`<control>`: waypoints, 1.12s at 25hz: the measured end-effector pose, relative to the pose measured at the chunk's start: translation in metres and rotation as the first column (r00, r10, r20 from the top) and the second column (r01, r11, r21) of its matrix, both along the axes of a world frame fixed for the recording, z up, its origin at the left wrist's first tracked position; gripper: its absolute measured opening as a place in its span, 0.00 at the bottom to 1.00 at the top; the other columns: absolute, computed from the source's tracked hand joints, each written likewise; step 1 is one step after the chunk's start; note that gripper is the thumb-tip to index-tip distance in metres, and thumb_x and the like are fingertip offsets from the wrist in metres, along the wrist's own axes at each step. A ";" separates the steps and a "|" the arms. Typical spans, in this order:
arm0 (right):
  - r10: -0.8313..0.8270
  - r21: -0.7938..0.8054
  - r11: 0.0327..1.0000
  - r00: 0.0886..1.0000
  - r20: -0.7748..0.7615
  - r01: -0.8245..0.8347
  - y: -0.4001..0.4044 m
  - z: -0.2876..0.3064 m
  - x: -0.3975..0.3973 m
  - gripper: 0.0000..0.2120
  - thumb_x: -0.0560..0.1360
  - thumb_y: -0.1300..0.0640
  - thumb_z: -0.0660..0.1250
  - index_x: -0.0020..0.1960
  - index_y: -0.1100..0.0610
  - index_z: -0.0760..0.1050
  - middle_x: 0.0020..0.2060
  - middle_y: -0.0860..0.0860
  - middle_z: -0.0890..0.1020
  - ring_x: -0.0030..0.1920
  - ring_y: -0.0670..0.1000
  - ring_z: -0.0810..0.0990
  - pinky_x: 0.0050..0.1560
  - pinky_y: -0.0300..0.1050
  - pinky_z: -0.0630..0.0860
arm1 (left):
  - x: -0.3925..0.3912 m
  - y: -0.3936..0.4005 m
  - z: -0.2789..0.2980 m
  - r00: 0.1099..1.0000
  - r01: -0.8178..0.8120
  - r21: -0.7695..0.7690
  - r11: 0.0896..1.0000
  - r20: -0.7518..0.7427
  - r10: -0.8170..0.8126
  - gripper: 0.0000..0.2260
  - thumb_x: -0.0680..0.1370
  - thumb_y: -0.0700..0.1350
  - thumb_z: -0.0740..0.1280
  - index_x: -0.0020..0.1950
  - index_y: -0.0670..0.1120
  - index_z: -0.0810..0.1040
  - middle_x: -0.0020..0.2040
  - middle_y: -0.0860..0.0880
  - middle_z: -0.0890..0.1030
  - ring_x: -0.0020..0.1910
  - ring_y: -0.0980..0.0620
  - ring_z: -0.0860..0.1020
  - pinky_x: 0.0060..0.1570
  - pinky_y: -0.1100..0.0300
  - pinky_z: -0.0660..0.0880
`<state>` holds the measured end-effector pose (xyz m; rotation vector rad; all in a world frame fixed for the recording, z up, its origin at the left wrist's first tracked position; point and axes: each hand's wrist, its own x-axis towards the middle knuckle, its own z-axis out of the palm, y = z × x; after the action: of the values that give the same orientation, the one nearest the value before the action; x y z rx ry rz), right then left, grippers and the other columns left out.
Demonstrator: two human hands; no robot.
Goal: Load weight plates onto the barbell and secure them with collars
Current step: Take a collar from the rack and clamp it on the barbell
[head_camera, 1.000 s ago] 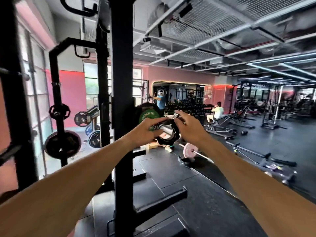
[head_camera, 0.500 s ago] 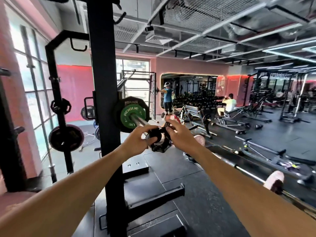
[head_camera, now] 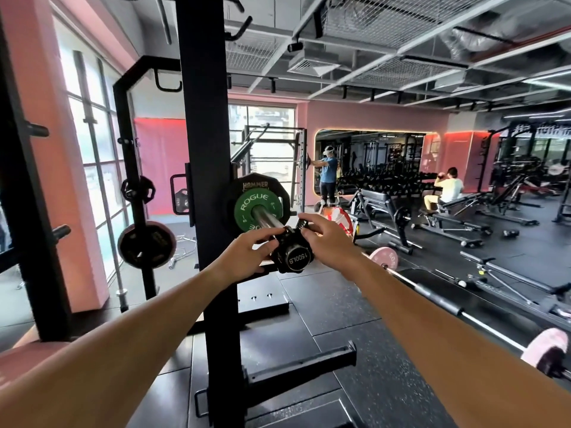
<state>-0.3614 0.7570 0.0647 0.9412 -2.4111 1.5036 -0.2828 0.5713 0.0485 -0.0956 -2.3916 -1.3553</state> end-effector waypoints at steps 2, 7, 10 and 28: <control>0.026 -0.010 1.000 0.999 0.031 -0.025 -0.012 0.001 -0.019 0.17 0.82 0.55 0.62 0.70 0.43 0.74 0.64 0.51 0.79 0.63 0.48 0.77 0.64 0.49 0.75 | -0.022 -0.011 -0.003 0.999 -0.037 -0.035 0.999 -0.016 0.036 0.14 0.84 0.44 0.62 0.69 0.54 0.77 0.60 0.48 0.78 0.54 0.46 0.83 0.42 0.58 0.81; 0.031 -0.041 0.999 0.993 0.110 -0.027 -0.042 0.003 -0.067 0.15 0.82 0.50 0.61 0.67 0.42 0.77 0.54 0.43 0.79 0.52 0.40 0.78 0.49 0.42 0.78 | -0.078 -0.053 -0.011 0.988 -0.089 -0.204 0.975 -0.139 0.061 0.14 0.84 0.44 0.63 0.69 0.52 0.78 0.59 0.49 0.77 0.57 0.52 0.76 0.54 0.58 0.74; 0.018 0.008 1.000 0.997 0.071 -0.019 -0.067 0.006 -0.098 0.15 0.84 0.50 0.58 0.67 0.42 0.76 0.50 0.39 0.78 0.44 0.35 0.77 0.41 0.37 0.78 | -0.109 -0.082 -0.013 0.983 -0.080 -0.247 0.966 -0.178 0.036 0.13 0.84 0.42 0.63 0.68 0.51 0.78 0.57 0.52 0.76 0.59 0.52 0.75 0.59 0.63 0.70; 0.178 0.127 0.976 0.984 0.002 -0.177 -0.159 0.023 -0.235 0.17 0.84 0.52 0.58 0.71 0.50 0.75 0.43 0.48 0.81 0.46 0.54 0.81 0.56 0.58 0.79 | -0.217 -0.155 -0.003 0.943 -0.333 -0.334 0.882 -0.125 0.309 0.15 0.83 0.44 0.65 0.69 0.53 0.78 0.58 0.50 0.76 0.60 0.50 0.77 0.67 0.55 0.70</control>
<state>-0.5967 0.5980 0.0879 1.2166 -2.4989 1.4084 -0.4993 0.4162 0.0452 0.1526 -2.4309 -0.7557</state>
